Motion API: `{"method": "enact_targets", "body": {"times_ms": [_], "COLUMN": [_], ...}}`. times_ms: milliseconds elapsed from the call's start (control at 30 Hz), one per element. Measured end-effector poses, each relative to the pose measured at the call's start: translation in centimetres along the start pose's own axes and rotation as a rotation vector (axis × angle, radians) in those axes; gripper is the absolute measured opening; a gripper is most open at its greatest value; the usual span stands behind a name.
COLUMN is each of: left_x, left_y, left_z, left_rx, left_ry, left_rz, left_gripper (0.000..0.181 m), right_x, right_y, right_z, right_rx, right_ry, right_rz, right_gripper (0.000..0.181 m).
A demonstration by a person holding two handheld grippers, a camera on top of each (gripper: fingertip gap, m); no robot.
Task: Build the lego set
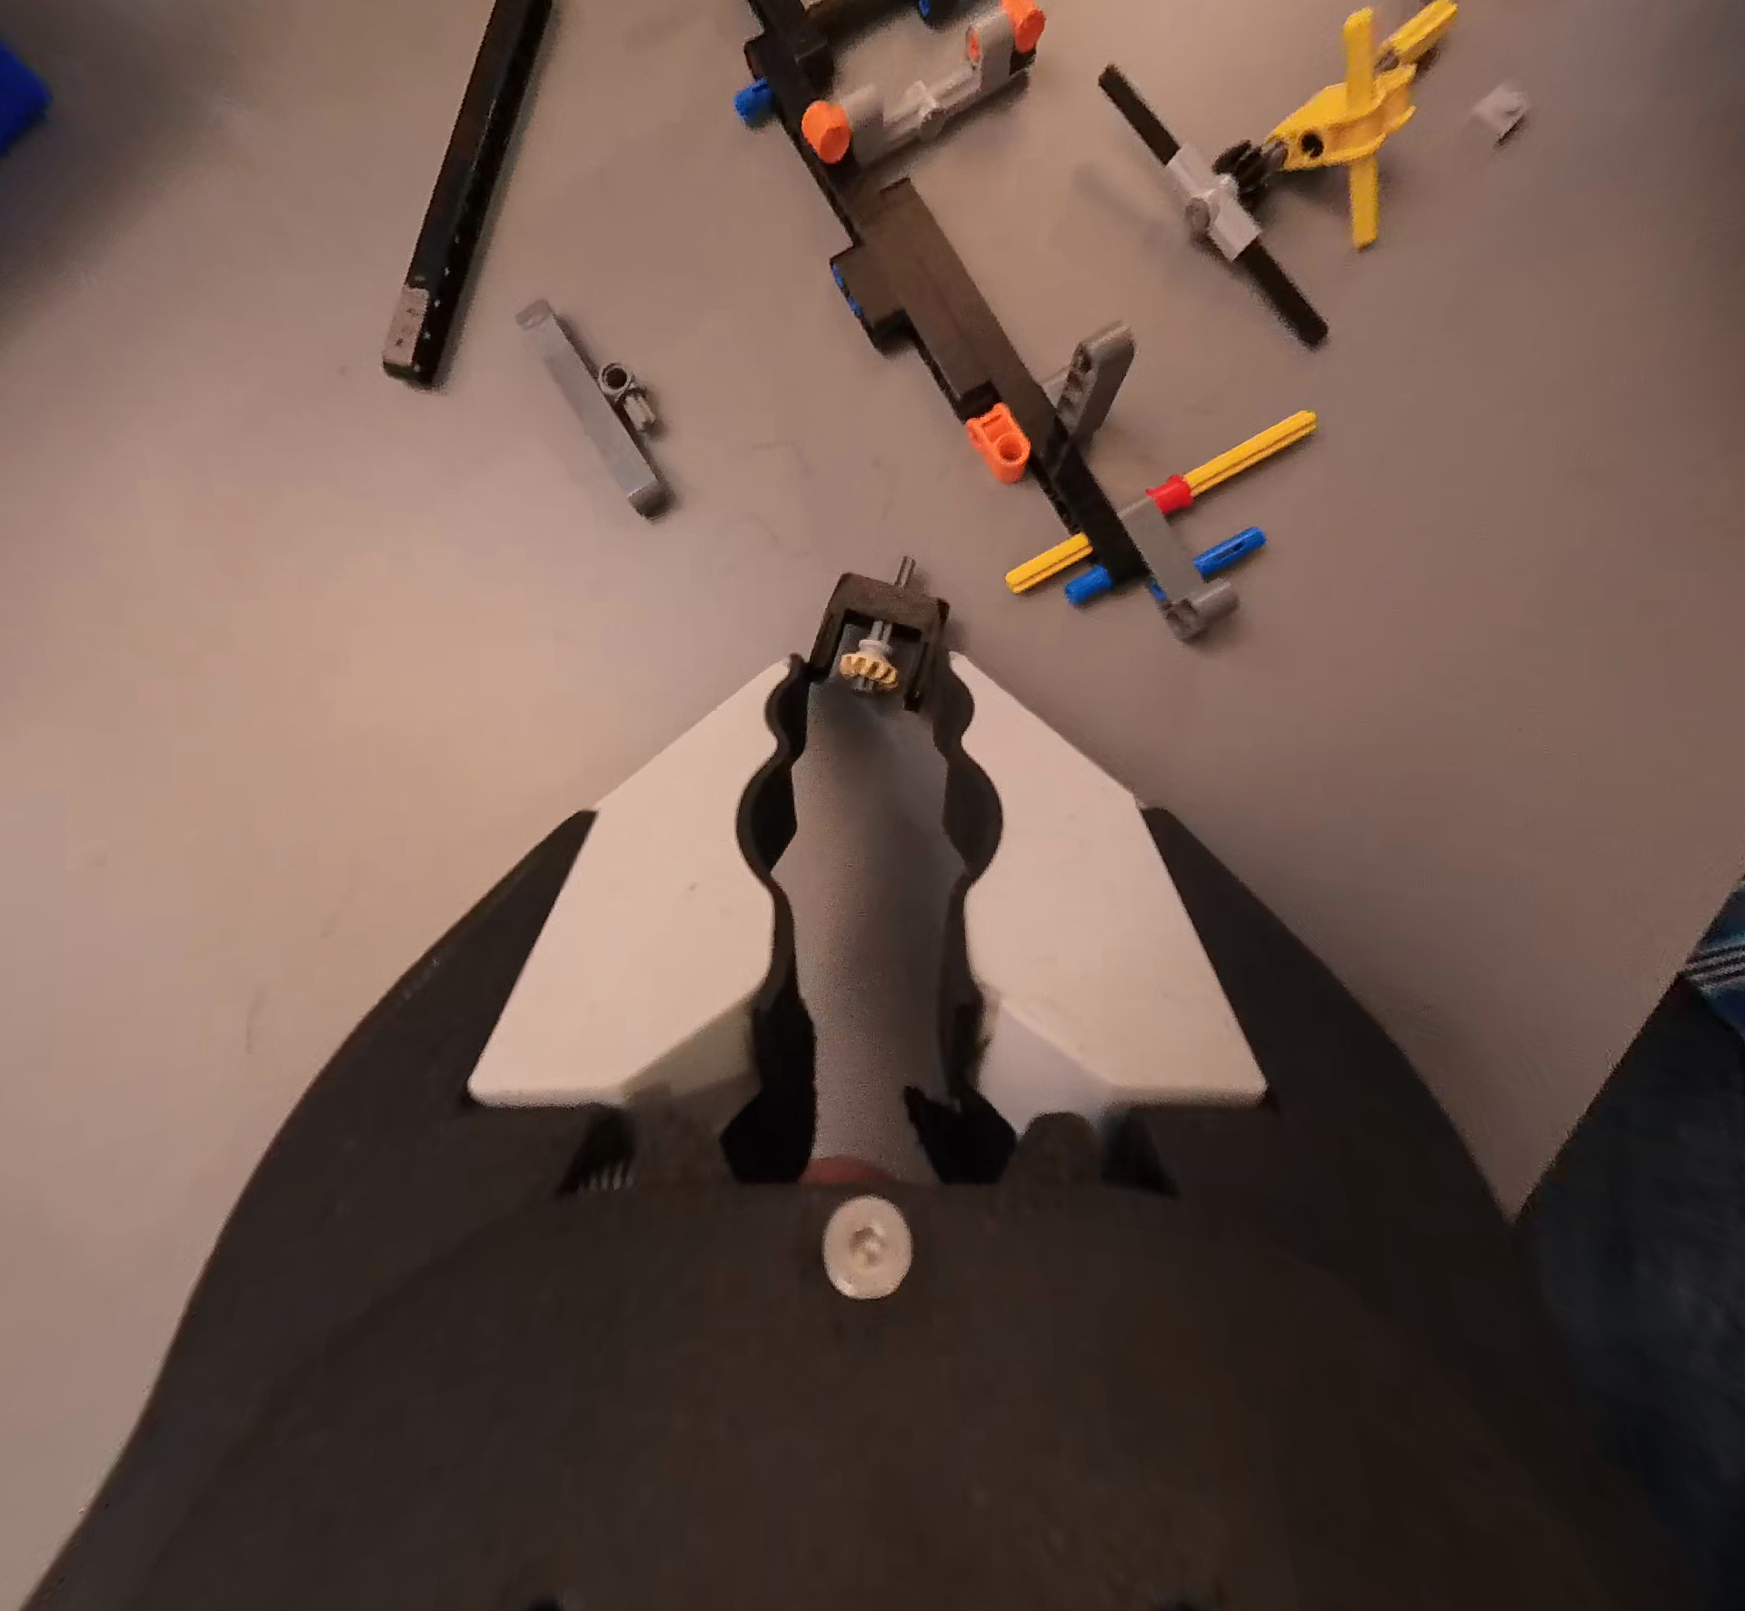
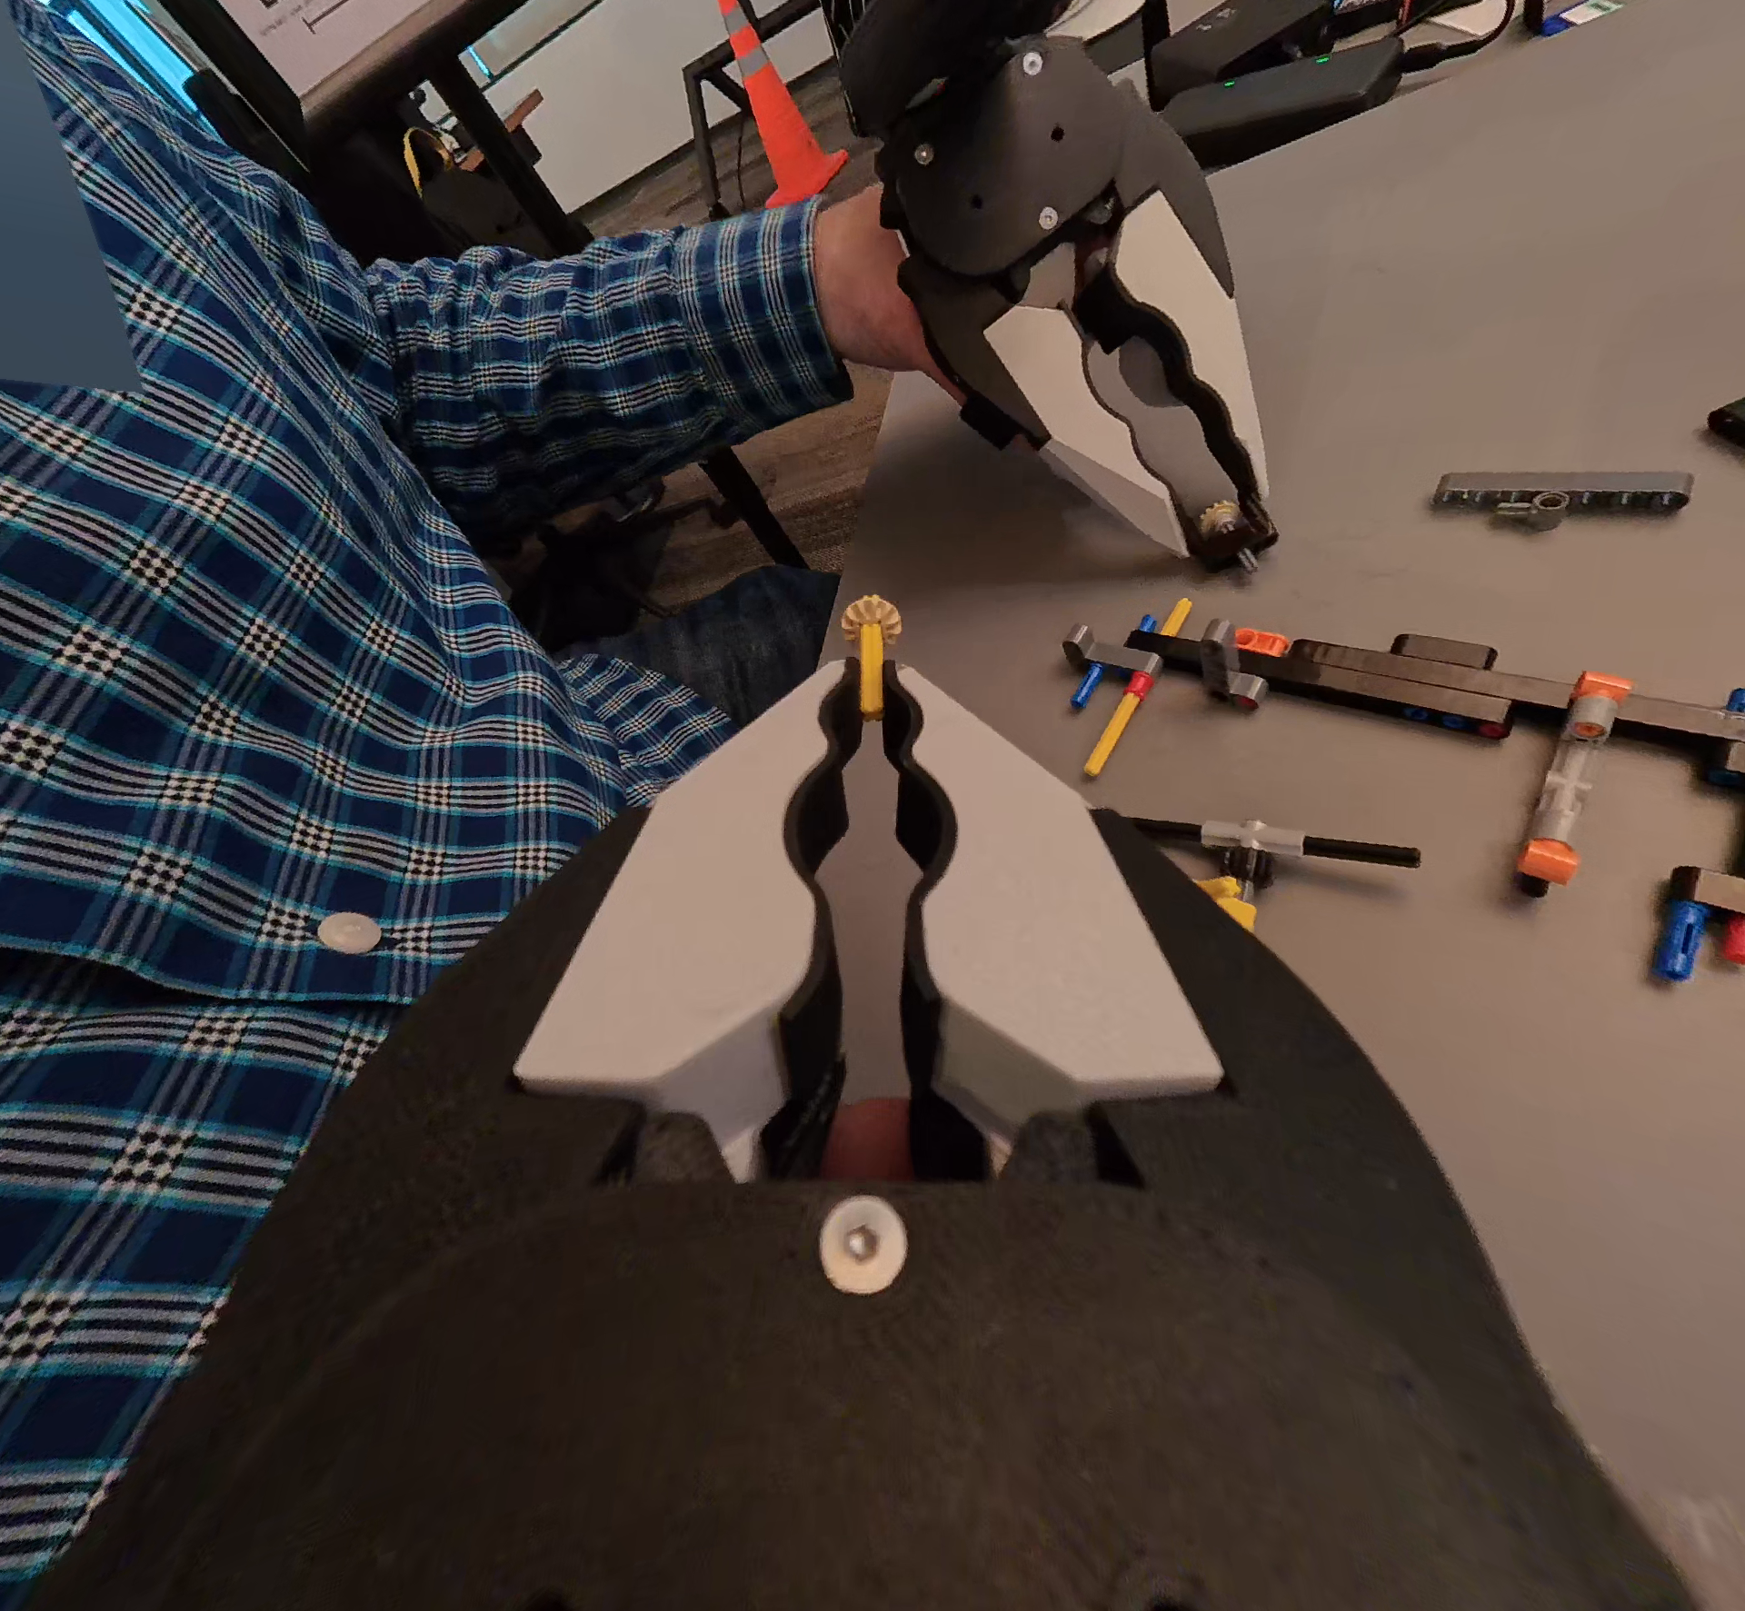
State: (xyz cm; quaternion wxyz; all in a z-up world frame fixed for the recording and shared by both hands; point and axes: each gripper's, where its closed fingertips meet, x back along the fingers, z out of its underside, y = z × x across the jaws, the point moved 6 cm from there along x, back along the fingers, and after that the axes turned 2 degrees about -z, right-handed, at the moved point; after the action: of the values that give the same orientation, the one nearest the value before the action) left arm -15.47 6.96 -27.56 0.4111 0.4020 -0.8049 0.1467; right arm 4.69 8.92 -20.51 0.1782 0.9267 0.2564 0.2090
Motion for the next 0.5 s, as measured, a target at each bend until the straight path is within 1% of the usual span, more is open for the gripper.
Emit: {"method": "enact_targets", "body": {"times_ms": [133, 300, 400, 500], "left_x": [1.2, 2.3, 2.8, 3.5], "left_y": [-0.2, -1.0, -1.9, -2.8], "left_z": [-0.5, -0.8, -1.5, -2.9], "left_rx": [-0.067, -0.170, -0.217, -0.245], "left_ry": [0.078, 0.224, 0.257, 0.245], "left_rz": [-0.013, -0.051, -0.060, -0.058], "left_gripper": [0.023, 0.023, 0.023, 0.023], "right_x": [0.0, -0.3, -1.2, -2.6], "right_y": [-0.1, -0.5, -0.9, -1.4], "right_z": [0.1, -0.2, -0.9, -2.3], "right_rx": [0.010, 0.018, 0.047, 0.064], "right_ry": [0.010, 0.020, 0.021, 0.000], "right_rz": [0.016, 0.075, 0.138, 0.182], "right_gripper": [0.001, 0.001, 0.001, 0.001]}}
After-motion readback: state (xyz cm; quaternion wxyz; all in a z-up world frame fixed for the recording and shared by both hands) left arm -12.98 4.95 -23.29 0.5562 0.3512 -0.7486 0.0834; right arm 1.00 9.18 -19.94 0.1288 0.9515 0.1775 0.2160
